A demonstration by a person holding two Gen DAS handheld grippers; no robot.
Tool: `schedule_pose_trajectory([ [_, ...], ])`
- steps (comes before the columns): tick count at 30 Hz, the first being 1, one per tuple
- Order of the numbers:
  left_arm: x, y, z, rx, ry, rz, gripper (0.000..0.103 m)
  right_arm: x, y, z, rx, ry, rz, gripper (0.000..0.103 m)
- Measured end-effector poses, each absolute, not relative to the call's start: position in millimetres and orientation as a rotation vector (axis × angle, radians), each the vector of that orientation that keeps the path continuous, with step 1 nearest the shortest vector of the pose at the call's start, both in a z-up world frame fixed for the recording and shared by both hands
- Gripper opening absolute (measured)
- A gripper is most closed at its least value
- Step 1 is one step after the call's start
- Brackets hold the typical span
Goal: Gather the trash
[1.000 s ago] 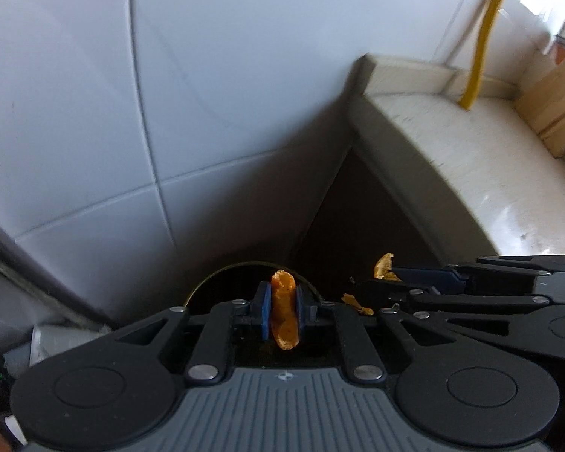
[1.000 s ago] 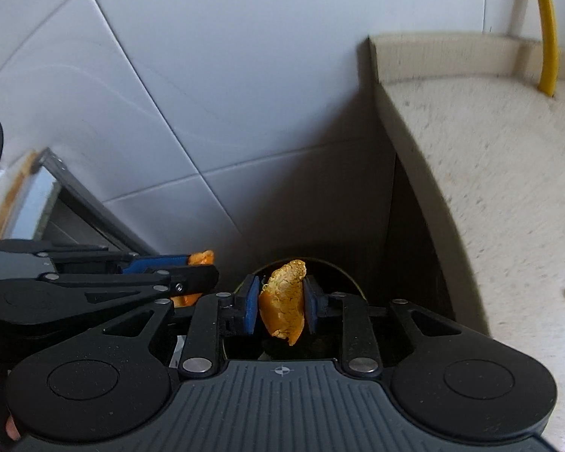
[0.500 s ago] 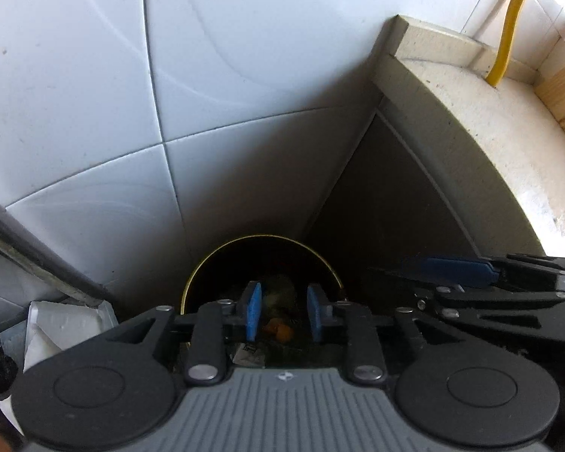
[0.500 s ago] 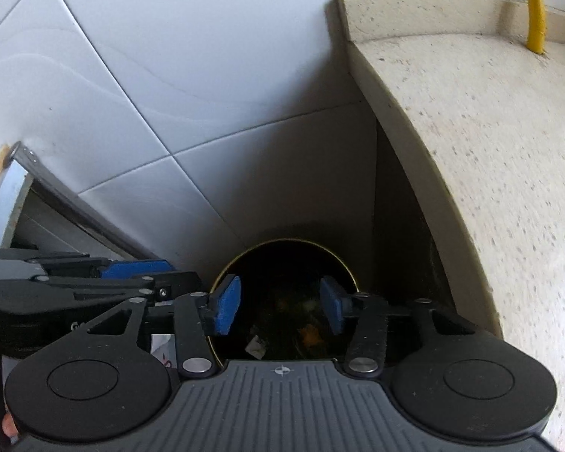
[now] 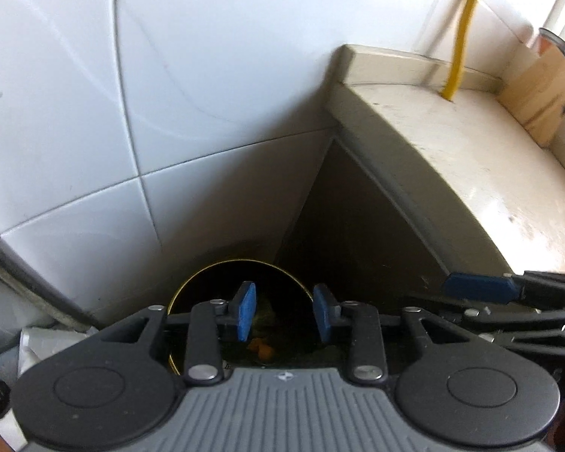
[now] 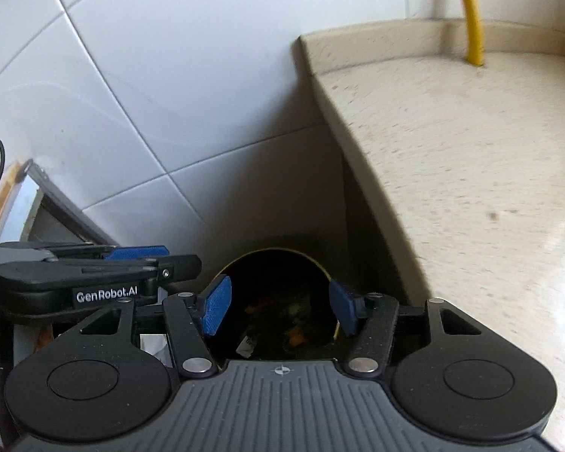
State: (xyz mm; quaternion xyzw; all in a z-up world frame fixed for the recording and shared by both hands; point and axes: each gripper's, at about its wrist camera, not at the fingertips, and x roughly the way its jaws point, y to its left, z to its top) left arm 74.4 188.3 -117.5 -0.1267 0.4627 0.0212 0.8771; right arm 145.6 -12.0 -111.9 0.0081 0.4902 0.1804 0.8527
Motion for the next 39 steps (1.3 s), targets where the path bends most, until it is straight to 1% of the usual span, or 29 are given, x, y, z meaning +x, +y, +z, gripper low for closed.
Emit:
schedule_pose_trajectory([
  [12, 48, 183, -96, -0.199, 0.925, 0.045, 0.039, 111, -19, -97, 0.038, 0.965, 0.293, 0.070],
  [15, 41, 180, -92, -0.166, 0.913, 0.048, 0.041, 99, -16, -91, 0.037, 0.940, 0.279, 0.074],
  [17, 37, 178, -90, -0.155, 0.908, 0.049, 0.044, 90, -14, -85, 0.022, 0.914, 0.271, 0.075],
  [19, 33, 176, -88, -0.155, 0.901, 0.043, 0.044, 82, -10, -80, -0.015, 0.884, 0.248, 0.078],
  [21, 30, 174, -87, -0.157, 0.896, 0.045, 0.045, 76, -9, -76, -0.045, 0.863, 0.229, 0.078],
  [25, 23, 168, -79, -0.177, 0.898, 0.050, 0.045, 68, -16, -68, -0.029, 0.852, 0.225, 0.082],
  [27, 18, 163, -72, -0.171, 0.885, 0.052, 0.047, 65, -19, -64, -0.032, 0.844, 0.225, 0.084],
  [28, 16, 159, -69, -0.162, 0.879, 0.055, 0.049, 64, -22, -62, -0.035, 0.841, 0.229, 0.085],
  [29, 15, 156, -66, -0.156, 0.874, 0.060, 0.051, 62, -24, -61, -0.037, 0.838, 0.232, 0.085],
  [39, 5, 123, -49, -0.169, 0.838, 0.120, 0.053, 48, -52, -56, -0.048, 0.837, 0.257, 0.086],
])
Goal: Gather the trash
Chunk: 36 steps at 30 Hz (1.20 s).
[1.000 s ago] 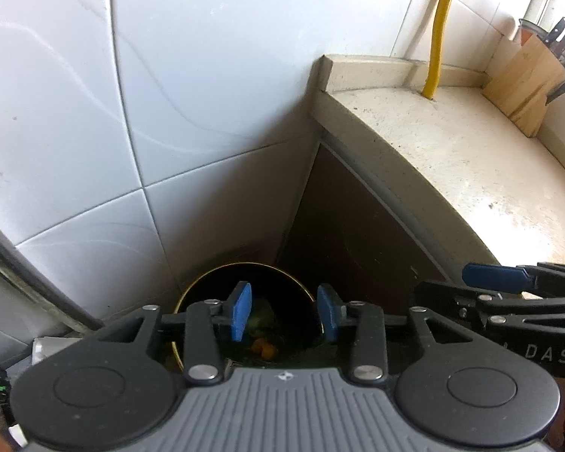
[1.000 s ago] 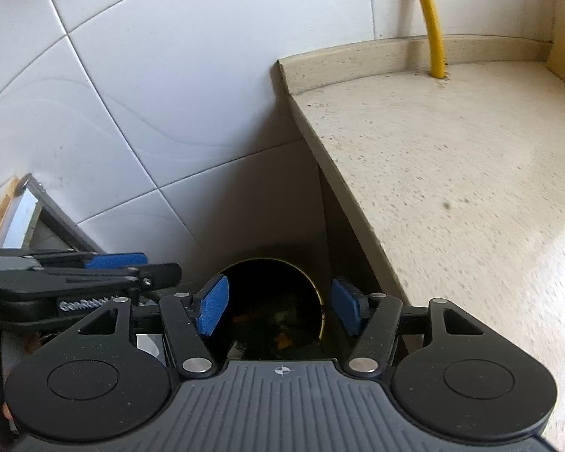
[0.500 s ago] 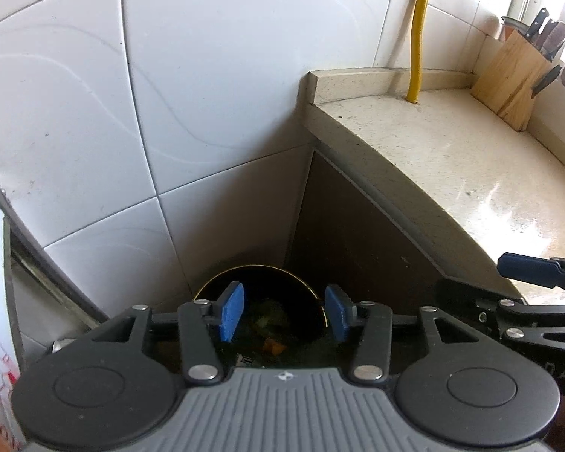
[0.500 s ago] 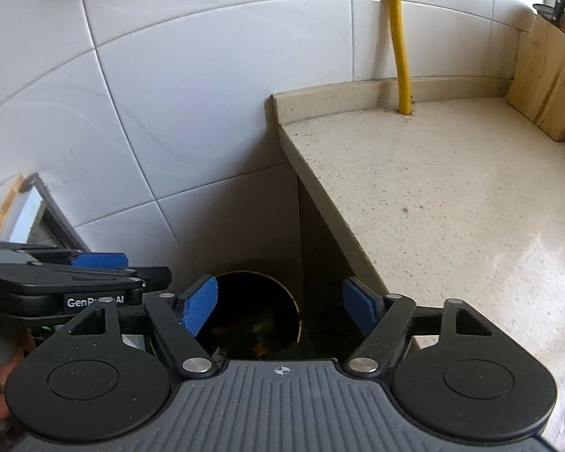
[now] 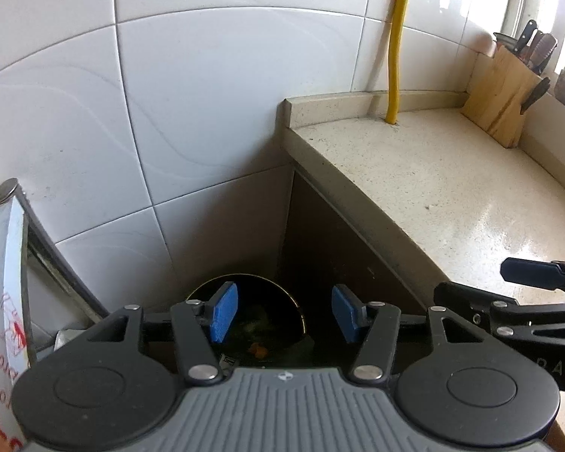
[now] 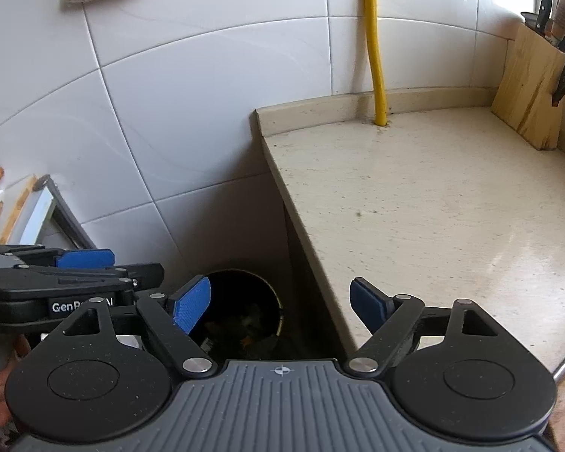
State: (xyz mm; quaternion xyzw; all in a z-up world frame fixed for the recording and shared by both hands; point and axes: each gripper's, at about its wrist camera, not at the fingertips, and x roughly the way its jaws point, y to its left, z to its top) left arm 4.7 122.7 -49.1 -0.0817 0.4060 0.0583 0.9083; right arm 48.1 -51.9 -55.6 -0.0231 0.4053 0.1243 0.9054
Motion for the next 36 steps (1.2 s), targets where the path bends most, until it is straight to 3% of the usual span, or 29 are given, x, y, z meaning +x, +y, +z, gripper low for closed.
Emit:
schedule_pose_trajectory([
  [23, -2, 102, -48, -0.161, 0.860, 0.167, 0.072, 39, -66, -57, -0.037, 0.855, 0.265, 0.088],
  [36, -5, 101, -49, -0.179, 0.866, 0.181, 0.072, 35, -67, -56, -0.038, 0.857, 0.269, 0.088],
])
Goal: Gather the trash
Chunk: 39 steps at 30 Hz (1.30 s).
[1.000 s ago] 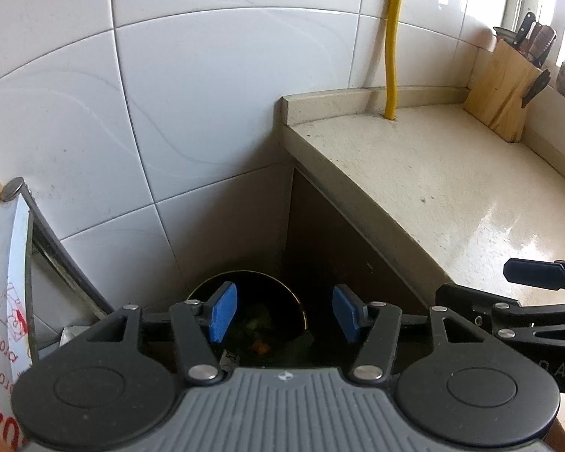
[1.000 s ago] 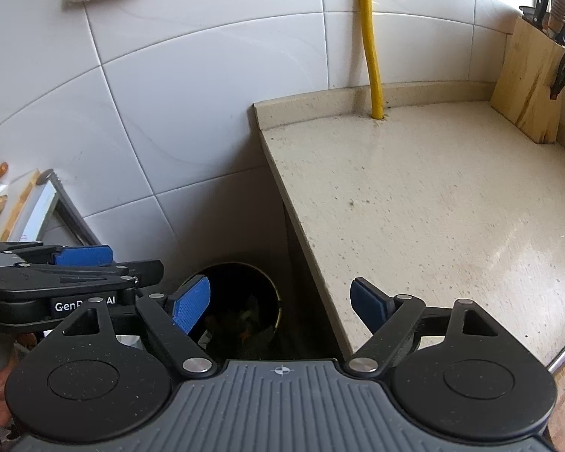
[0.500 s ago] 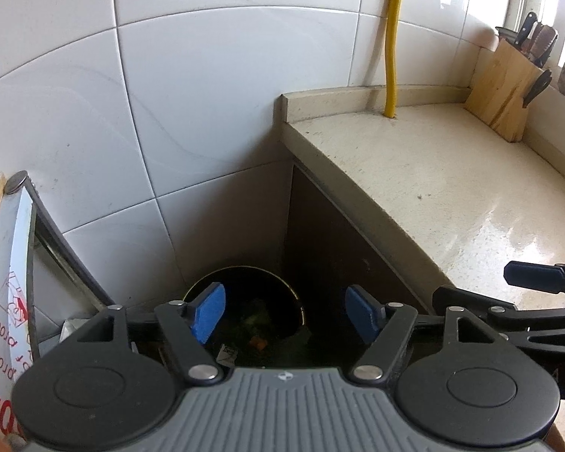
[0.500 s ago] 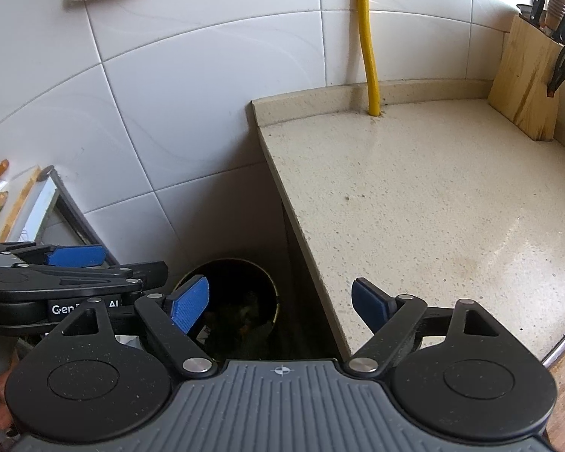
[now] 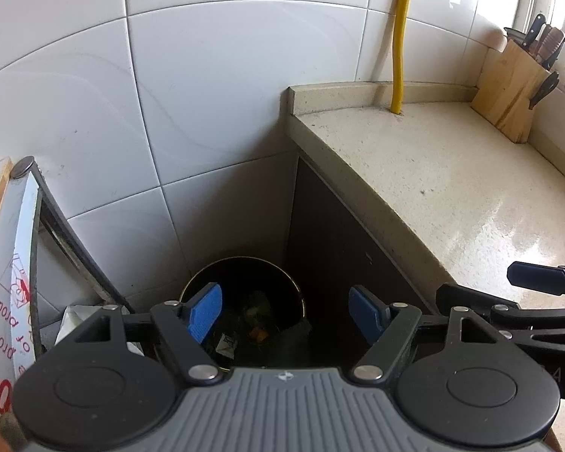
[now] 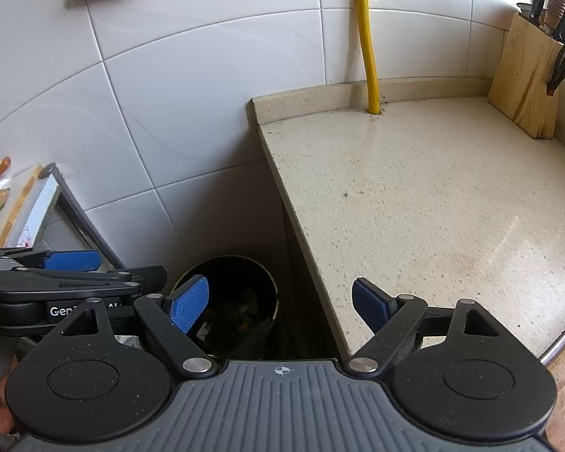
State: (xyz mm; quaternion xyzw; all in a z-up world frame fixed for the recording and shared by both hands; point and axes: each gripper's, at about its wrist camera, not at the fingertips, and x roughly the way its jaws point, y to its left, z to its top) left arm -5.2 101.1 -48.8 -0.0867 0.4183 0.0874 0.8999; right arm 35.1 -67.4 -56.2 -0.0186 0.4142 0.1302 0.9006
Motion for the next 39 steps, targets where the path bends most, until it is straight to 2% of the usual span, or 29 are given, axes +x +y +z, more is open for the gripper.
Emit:
schedule_pose_trajectory([
  [12, -14, 90, -45, -0.169, 0.854, 0.208, 0.078, 28, -72, -55, -0.030, 0.853, 0.266, 0.088],
  [18, -18, 84, -39, -0.141, 0.837, 0.232, 0.085, 23, -77, -52, -0.022, 0.841, 0.267, 0.088],
  [22, -16, 81, -38, -0.123, 0.857, 0.256, 0.095, 21, -81, -51, -0.016, 0.837, 0.267, 0.089],
  [39, -9, 91, -49, -0.248, 0.903, 0.194, 0.094, 24, -83, -52, -0.015, 0.847, 0.262, 0.089],
])
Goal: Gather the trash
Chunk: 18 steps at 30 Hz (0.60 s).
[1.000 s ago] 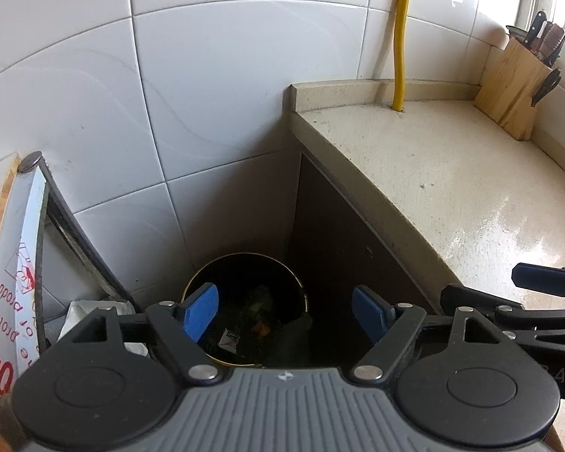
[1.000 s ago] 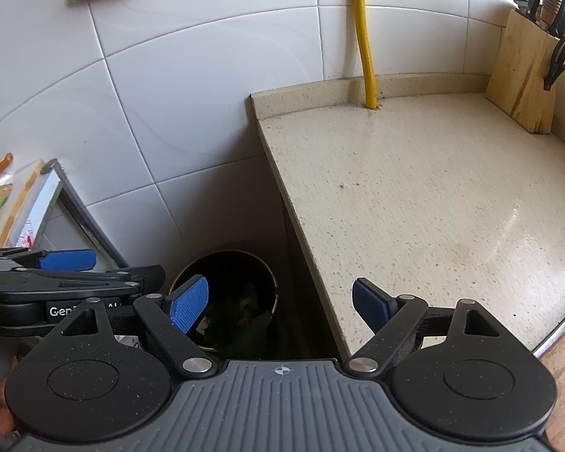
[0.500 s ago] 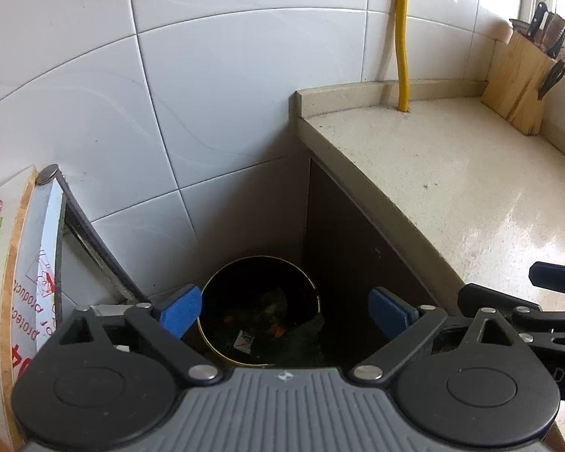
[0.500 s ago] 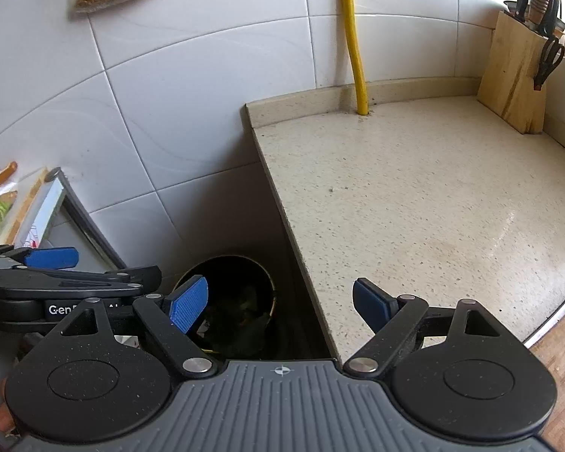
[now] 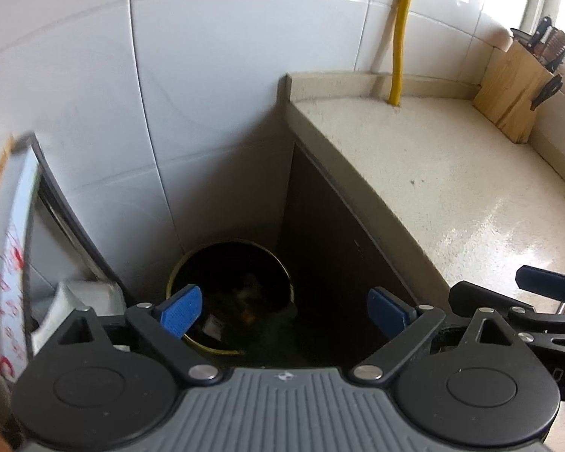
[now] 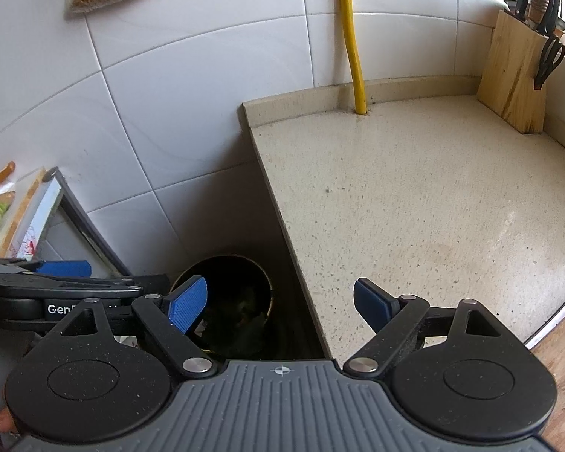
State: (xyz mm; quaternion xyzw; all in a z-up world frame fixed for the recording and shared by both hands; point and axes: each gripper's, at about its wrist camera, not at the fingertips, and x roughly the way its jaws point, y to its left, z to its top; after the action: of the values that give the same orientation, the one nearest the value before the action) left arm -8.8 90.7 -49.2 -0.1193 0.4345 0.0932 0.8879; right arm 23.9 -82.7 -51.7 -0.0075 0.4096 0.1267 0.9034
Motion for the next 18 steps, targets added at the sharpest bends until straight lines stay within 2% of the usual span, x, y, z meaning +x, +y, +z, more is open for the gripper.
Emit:
schedule_pose_trajectory([
  [6, -7, 91, -56, -0.228, 0.904, 0.205, 0.095, 28, -79, -56, -0.017, 0.862, 0.263, 0.090],
  [9, -7, 95, -58, -0.235, 0.911, 0.218, 0.102, 30, -77, -57, -0.016, 0.864, 0.265, 0.091],
  [18, -12, 103, -61, -0.218, 0.883, 0.211, 0.102, 31, -72, -61, -0.019, 0.869, 0.260, 0.092],
])
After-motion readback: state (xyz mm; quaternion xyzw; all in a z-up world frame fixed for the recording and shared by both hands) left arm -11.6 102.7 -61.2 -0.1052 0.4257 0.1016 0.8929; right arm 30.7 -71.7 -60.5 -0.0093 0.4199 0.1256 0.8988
